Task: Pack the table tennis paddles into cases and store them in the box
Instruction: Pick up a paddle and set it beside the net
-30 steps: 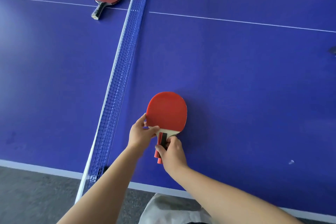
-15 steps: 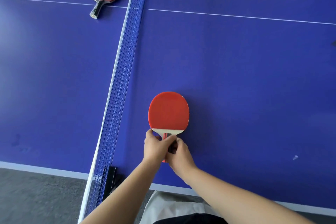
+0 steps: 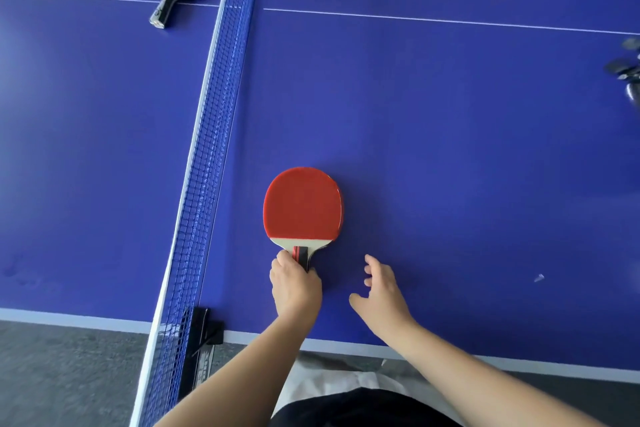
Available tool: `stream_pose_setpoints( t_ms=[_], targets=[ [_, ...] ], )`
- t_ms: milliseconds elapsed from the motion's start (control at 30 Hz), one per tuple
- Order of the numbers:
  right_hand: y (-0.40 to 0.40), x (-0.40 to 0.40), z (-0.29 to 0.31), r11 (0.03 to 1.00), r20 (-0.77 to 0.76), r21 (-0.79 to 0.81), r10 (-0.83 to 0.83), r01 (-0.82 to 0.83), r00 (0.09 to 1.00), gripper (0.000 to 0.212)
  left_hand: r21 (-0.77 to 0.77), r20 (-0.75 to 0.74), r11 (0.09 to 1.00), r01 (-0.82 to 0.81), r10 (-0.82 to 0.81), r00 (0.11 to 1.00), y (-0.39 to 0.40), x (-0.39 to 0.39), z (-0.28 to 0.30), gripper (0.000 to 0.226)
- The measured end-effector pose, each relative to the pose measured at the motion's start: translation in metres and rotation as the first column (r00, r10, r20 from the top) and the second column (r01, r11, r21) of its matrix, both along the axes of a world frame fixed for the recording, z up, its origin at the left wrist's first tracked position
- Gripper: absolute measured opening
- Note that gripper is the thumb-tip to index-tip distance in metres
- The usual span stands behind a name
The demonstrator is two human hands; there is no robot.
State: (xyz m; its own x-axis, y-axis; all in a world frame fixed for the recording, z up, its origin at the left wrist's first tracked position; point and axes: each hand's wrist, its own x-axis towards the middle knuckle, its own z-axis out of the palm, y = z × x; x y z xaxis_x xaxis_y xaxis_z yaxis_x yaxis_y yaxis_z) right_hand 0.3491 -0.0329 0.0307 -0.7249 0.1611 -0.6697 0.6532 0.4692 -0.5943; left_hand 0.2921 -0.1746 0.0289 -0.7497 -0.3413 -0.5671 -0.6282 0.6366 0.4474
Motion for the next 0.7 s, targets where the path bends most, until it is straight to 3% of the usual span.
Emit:
stream_pose_setpoints(
  t_ms=[200,400,700],
  targets=[
    [0.014,0.015,-0.002,0.996,-0.082,0.083,0.049,-0.043,0.995,0.078,-0.012,-0.017,0.999,0.048,-0.049,0.999,-0.017,0.037,-0.002,0.024],
    [0.015,0.023,-0.003,0.964,-0.104,0.177,0.221,-0.2,0.97,0.076,-0.025,-0.018,0.994,0.104,-0.105,0.994,-0.024,0.052,-0.005,0.027],
    [-0.025,-0.026,-0.001,0.985,-0.063,-0.088,0.143,-0.149,0.988,0.077,-0.037,-0.027,0.994,0.103,-0.104,0.994,-0.026,0.05,-0.003,0.026]
  ],
)
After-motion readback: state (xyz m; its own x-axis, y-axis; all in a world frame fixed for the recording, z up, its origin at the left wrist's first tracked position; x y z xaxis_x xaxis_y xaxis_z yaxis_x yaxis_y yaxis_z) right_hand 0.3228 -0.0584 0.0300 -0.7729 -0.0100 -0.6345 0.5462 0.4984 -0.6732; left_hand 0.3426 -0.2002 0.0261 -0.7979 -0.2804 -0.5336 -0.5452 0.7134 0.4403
